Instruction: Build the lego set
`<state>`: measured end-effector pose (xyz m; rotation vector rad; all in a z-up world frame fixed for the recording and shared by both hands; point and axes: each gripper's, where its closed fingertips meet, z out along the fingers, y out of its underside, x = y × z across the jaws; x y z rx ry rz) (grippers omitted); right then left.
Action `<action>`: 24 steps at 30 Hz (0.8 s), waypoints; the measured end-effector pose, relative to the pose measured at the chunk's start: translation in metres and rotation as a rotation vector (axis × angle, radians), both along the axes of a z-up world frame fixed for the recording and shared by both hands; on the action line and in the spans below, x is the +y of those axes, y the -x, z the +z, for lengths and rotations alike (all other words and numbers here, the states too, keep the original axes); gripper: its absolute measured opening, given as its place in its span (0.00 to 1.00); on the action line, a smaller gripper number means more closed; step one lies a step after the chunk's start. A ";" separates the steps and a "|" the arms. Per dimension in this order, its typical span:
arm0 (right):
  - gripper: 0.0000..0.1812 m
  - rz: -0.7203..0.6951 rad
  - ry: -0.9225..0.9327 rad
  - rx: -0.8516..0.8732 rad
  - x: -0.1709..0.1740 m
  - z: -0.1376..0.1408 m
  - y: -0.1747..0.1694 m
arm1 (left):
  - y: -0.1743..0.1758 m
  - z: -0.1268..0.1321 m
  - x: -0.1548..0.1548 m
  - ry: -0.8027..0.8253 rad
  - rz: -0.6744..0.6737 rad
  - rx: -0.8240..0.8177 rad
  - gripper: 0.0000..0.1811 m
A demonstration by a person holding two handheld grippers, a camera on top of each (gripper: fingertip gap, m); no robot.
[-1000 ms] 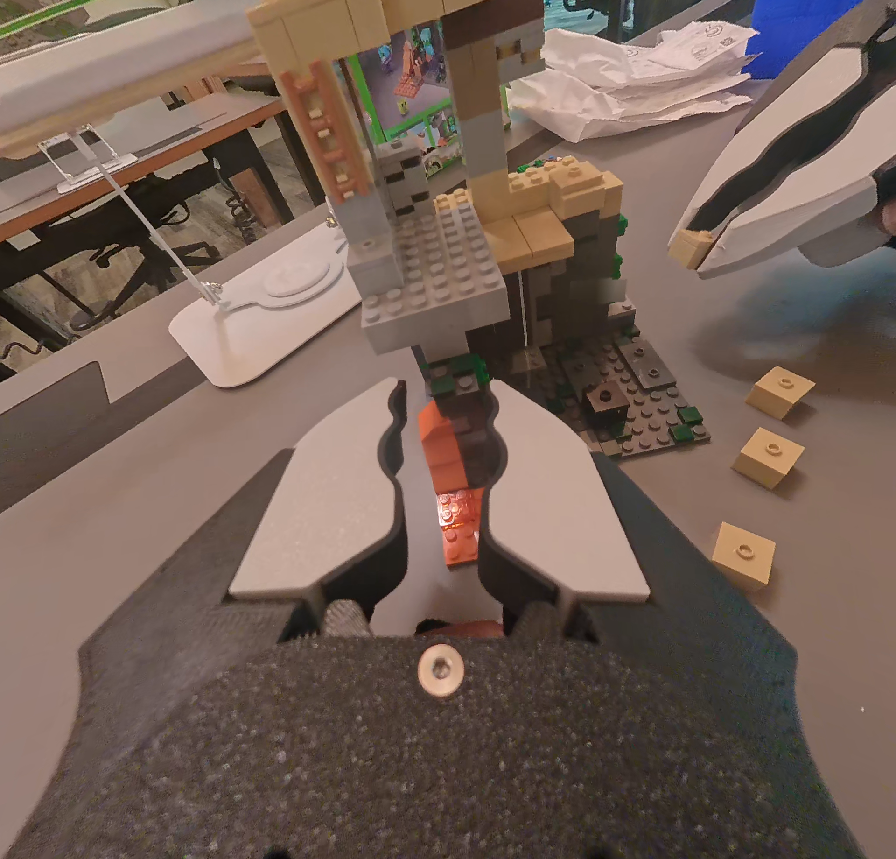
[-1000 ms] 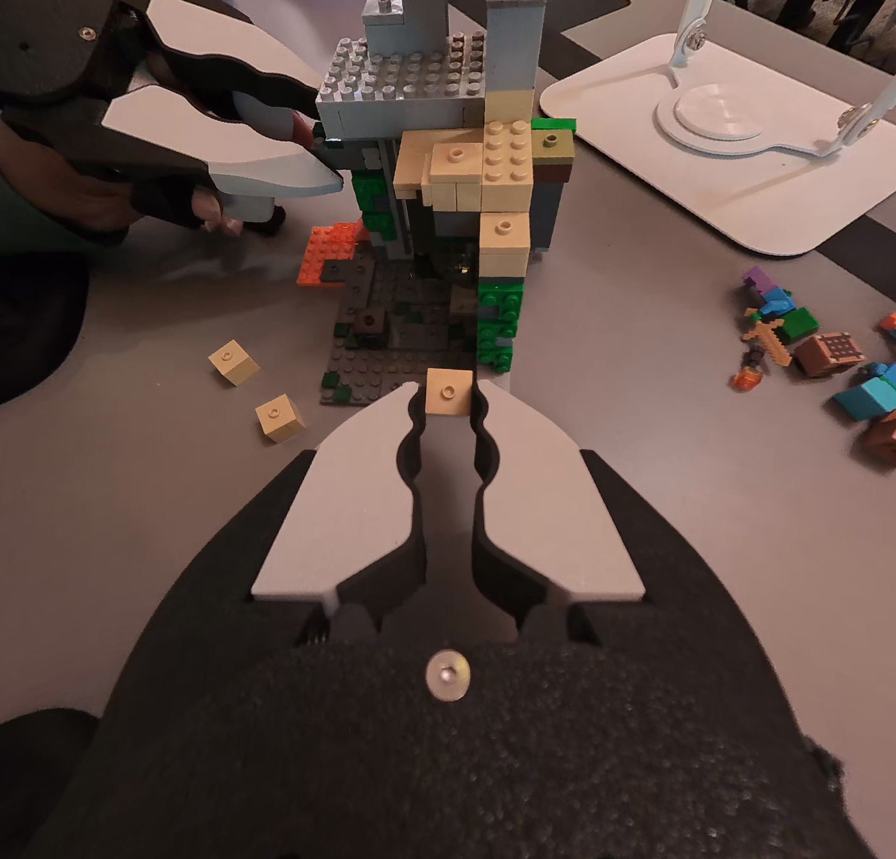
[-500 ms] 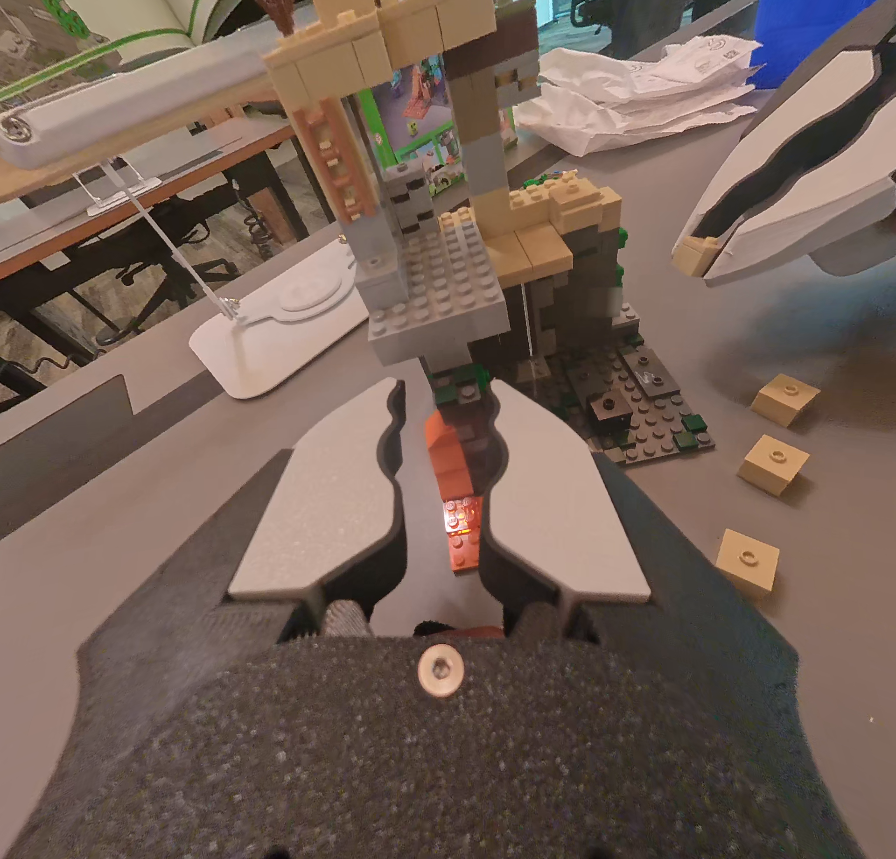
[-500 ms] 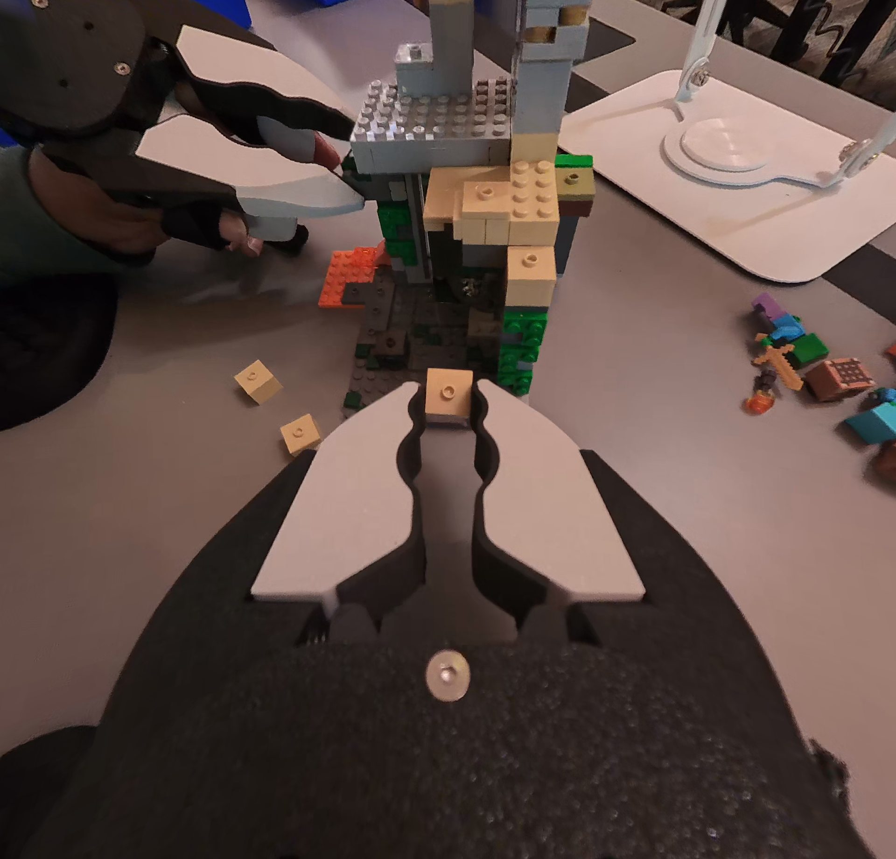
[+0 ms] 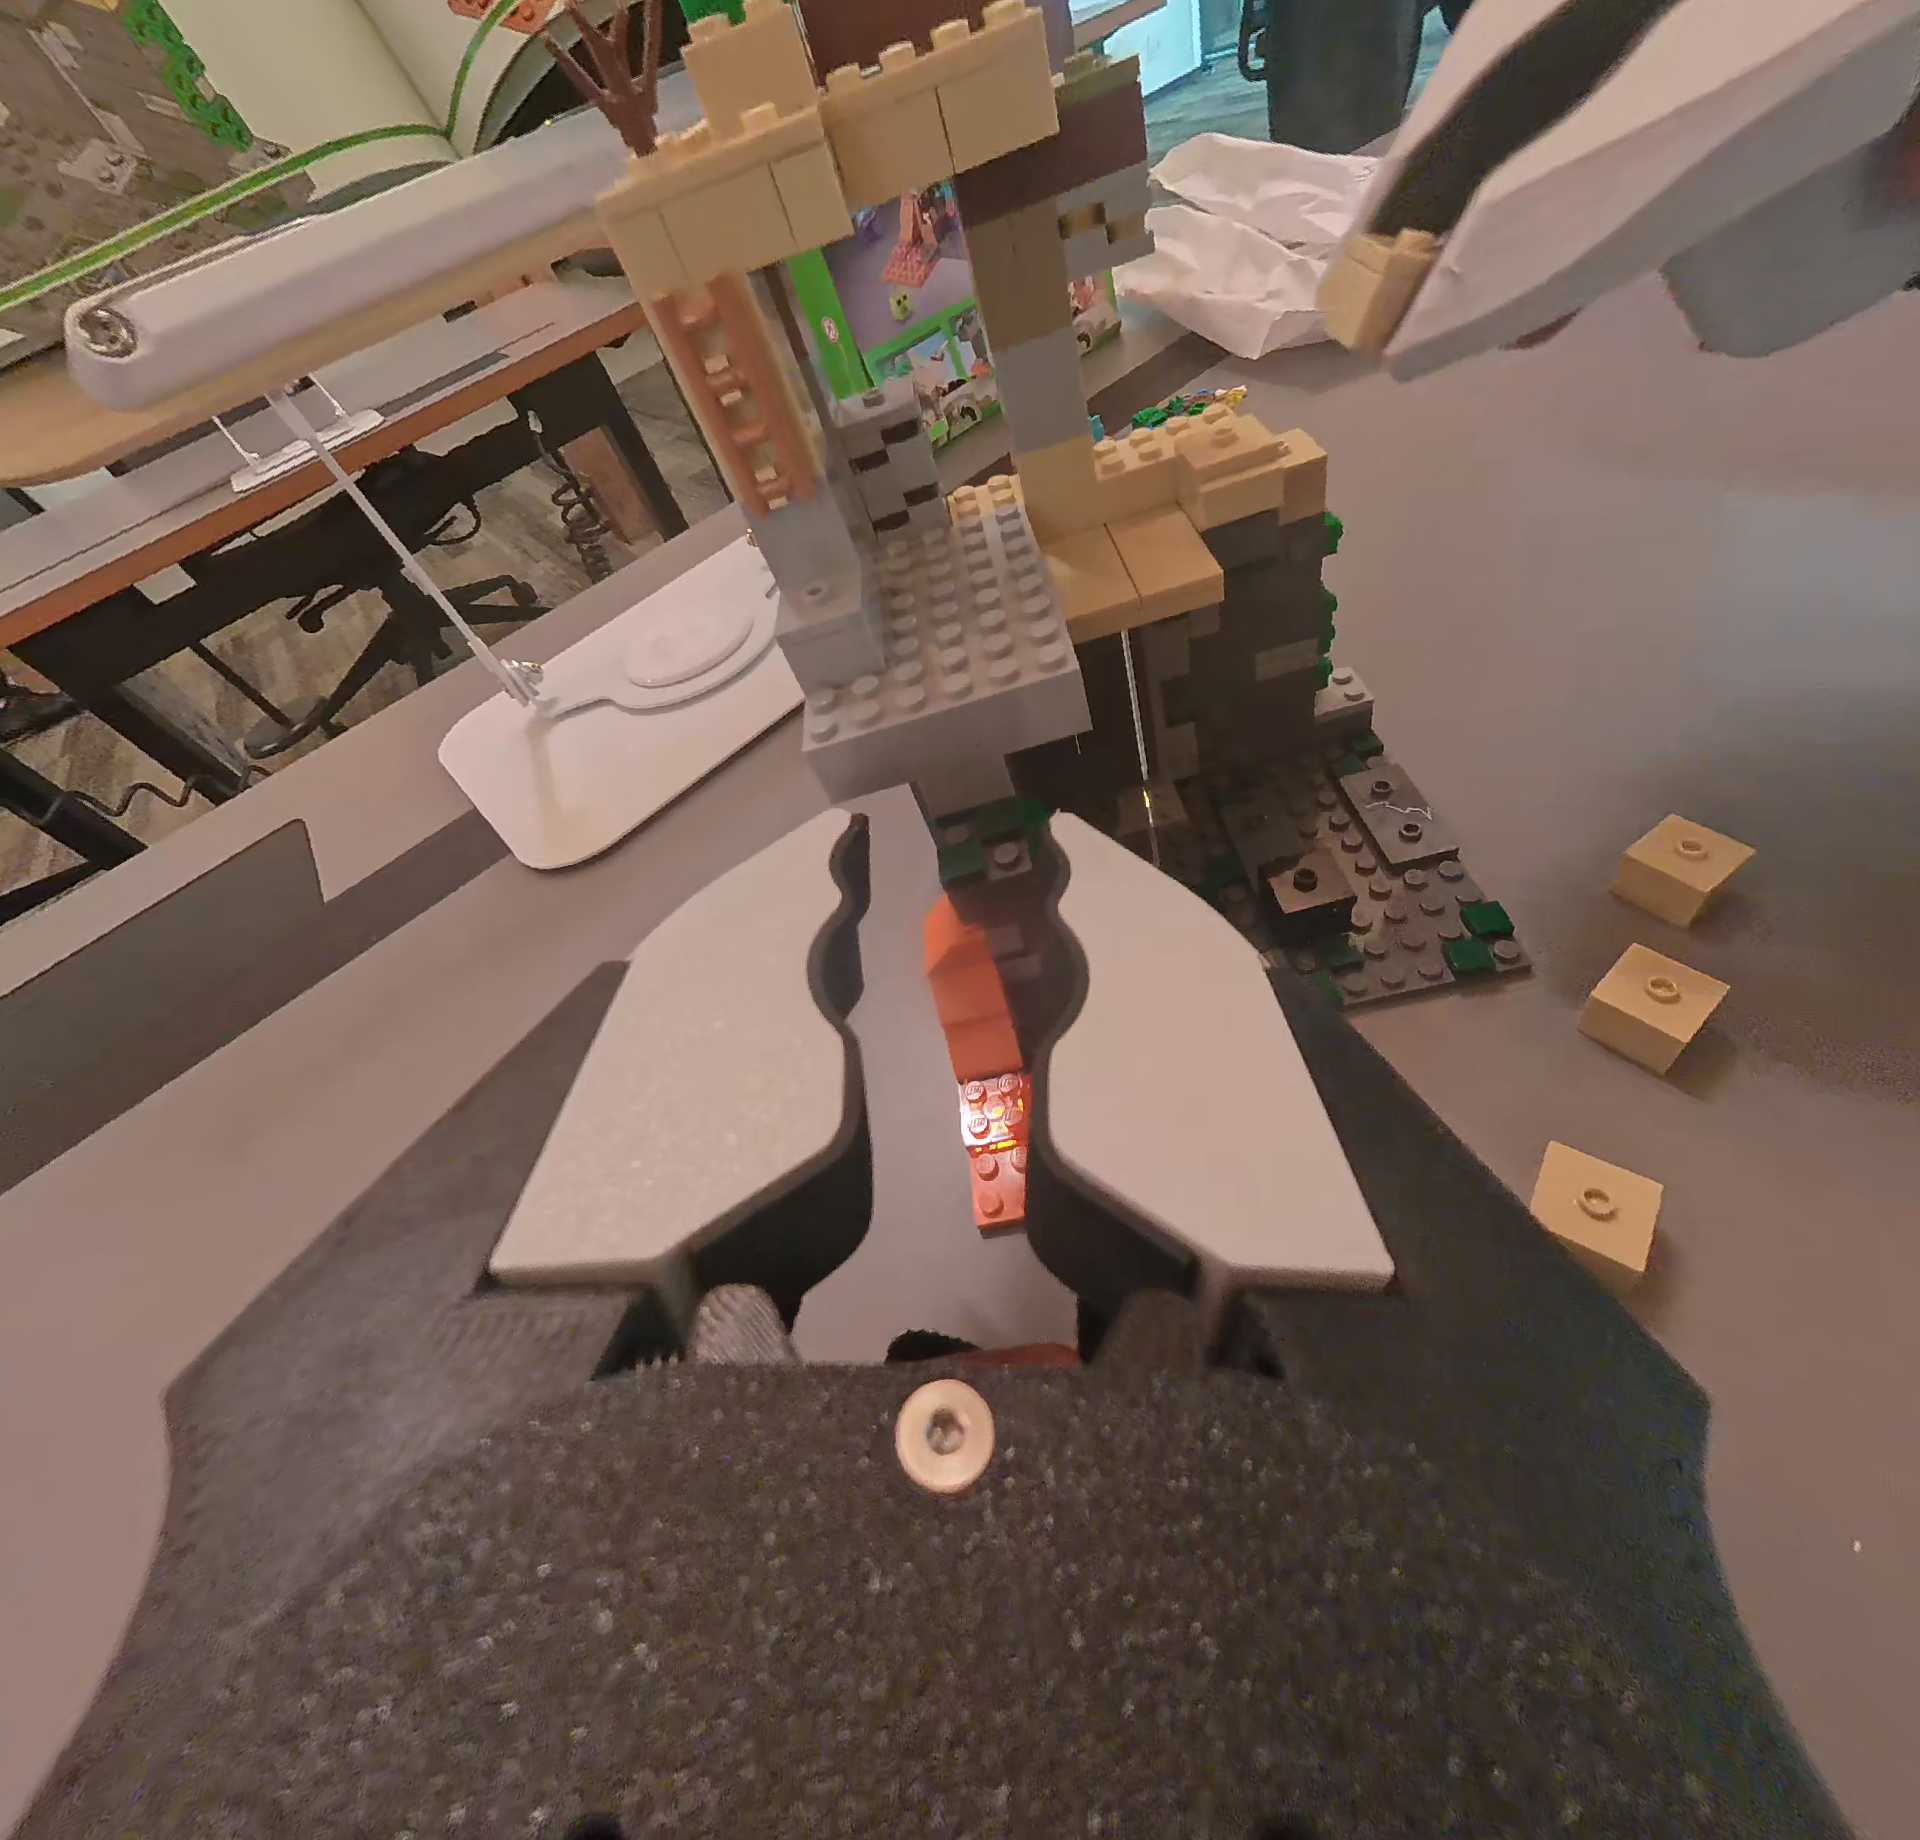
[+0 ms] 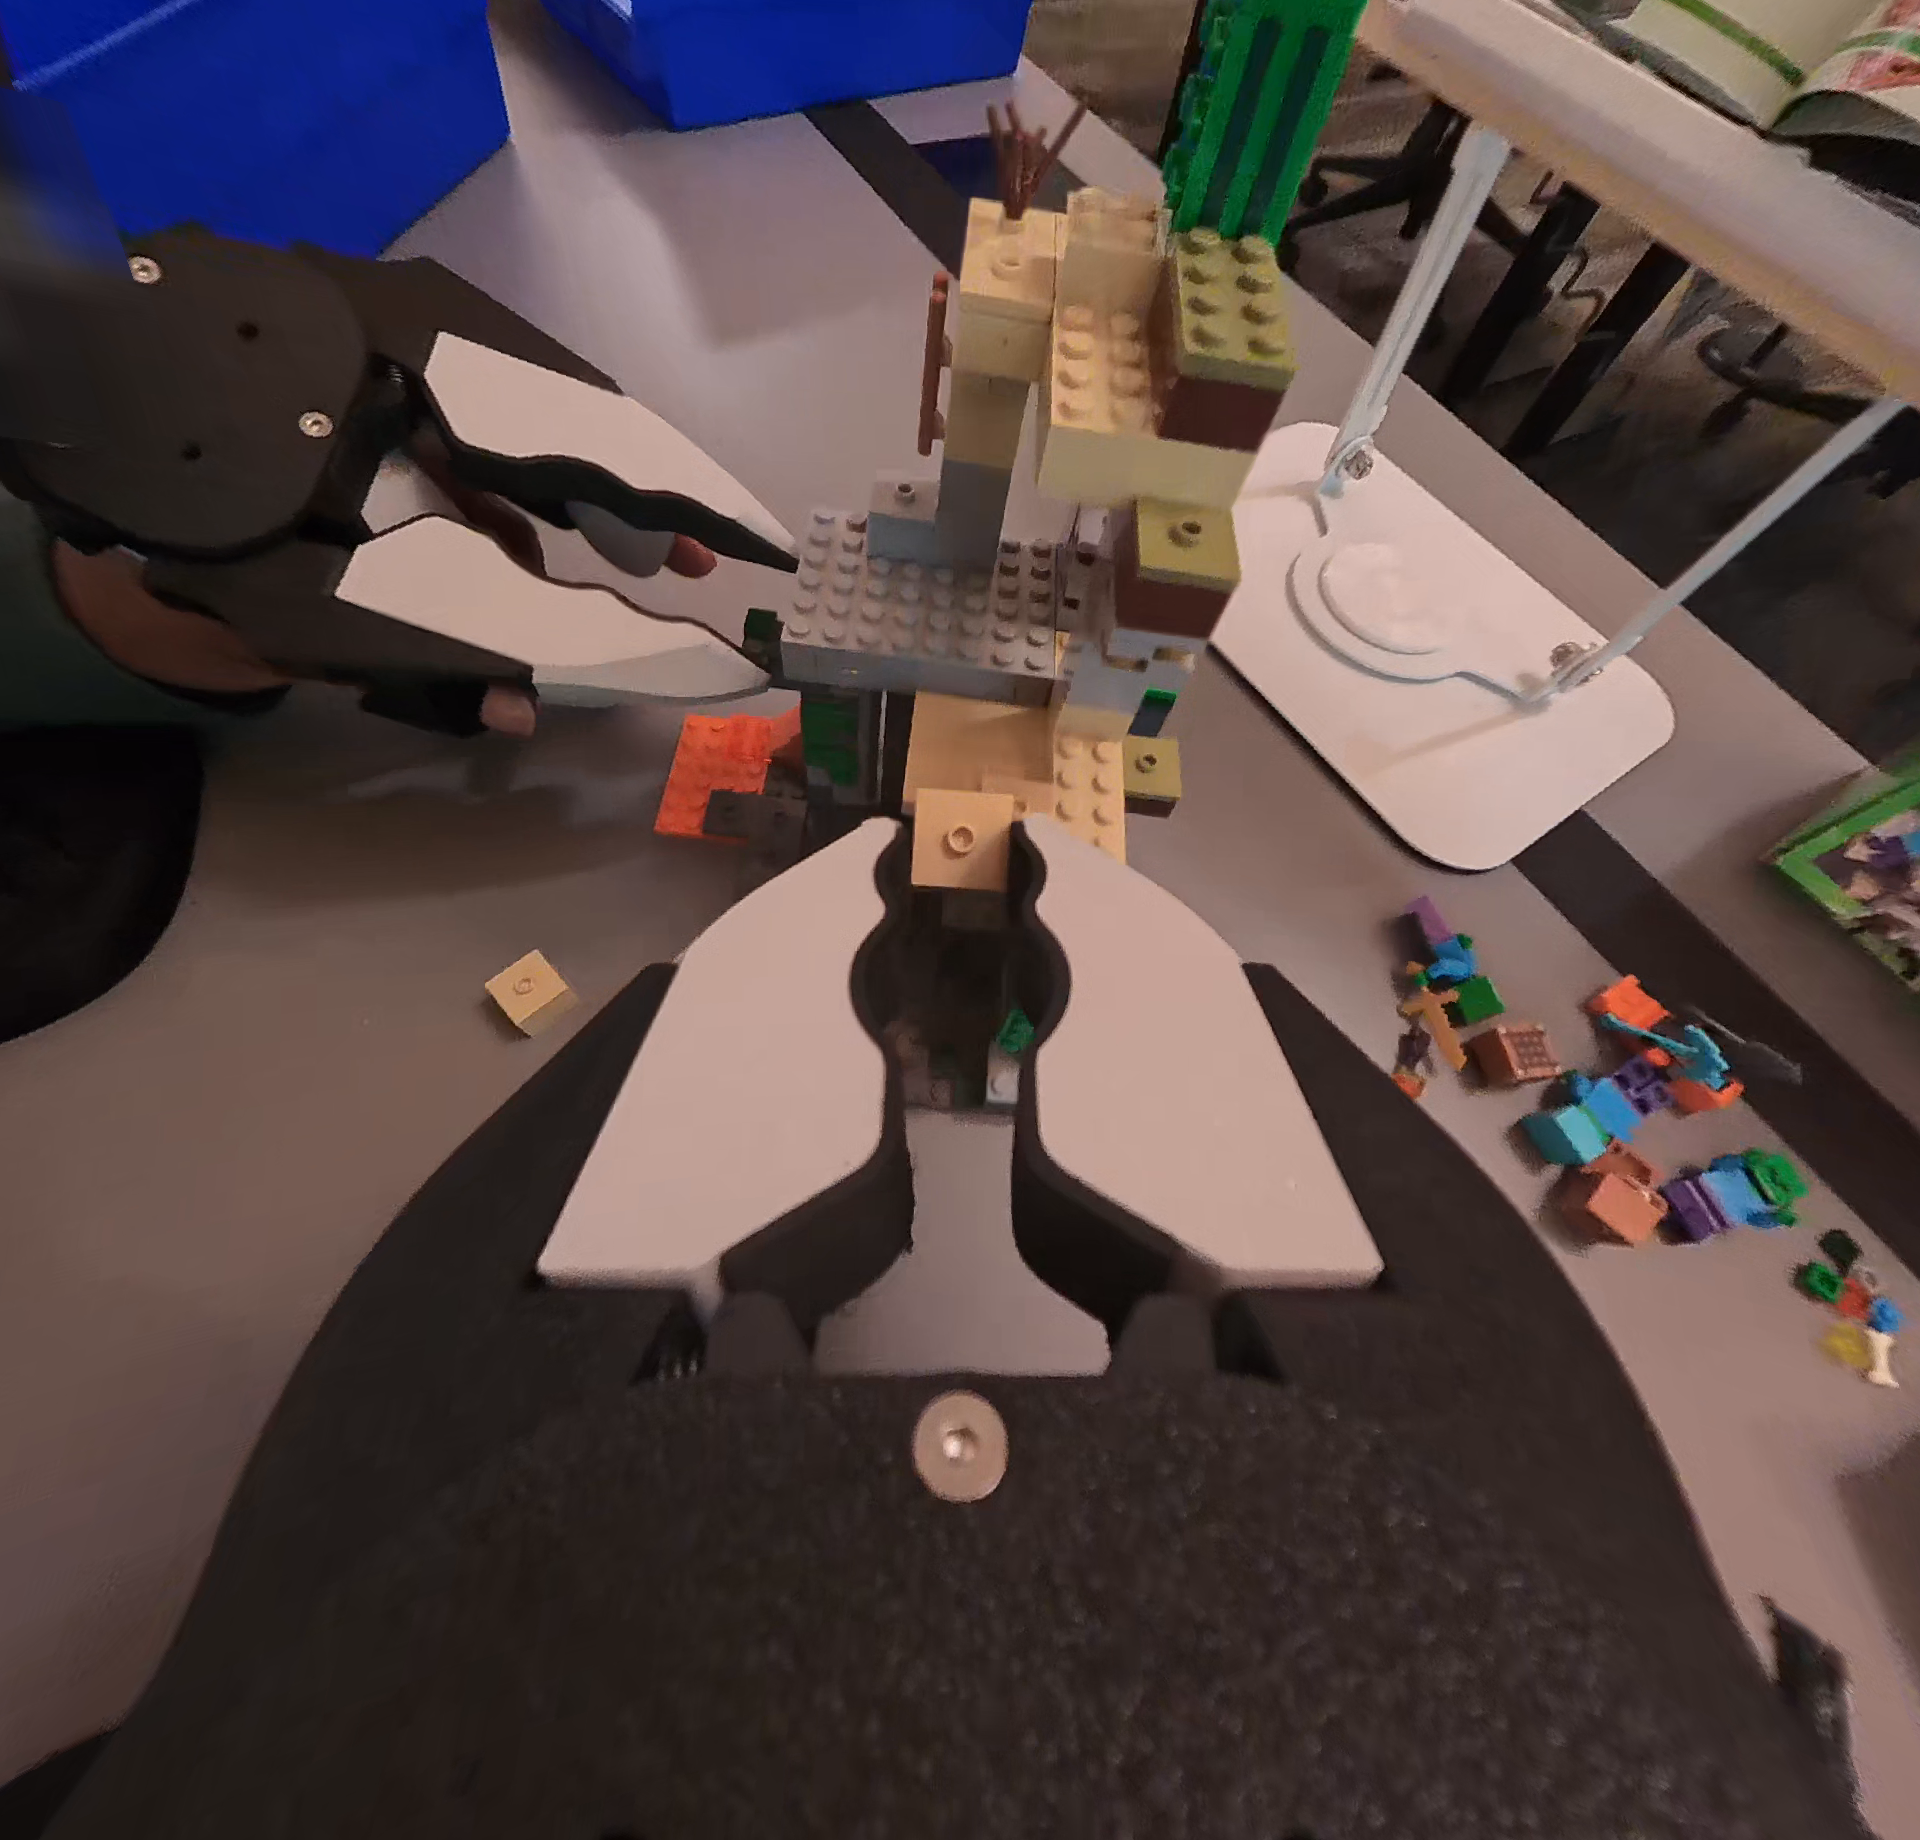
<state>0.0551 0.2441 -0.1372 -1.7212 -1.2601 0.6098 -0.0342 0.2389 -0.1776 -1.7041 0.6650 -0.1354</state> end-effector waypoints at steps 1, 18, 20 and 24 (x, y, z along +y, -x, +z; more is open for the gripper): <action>0.09 0.002 0.004 -0.017 0.001 0.000 0.003 | 0.000 0.000 0.000 -0.001 0.000 0.002 0.16; 0.10 0.003 0.139 -0.301 0.021 -0.016 0.012 | -0.002 -0.002 -0.002 0.001 -0.014 0.008 0.16; 0.09 0.008 0.149 -0.327 0.021 -0.016 0.011 | -0.002 -0.002 -0.002 0.001 -0.014 0.008 0.16; 0.09 0.024 0.172 -0.359 0.020 -0.017 0.012 | -0.003 -0.002 -0.002 0.001 -0.015 0.010 0.16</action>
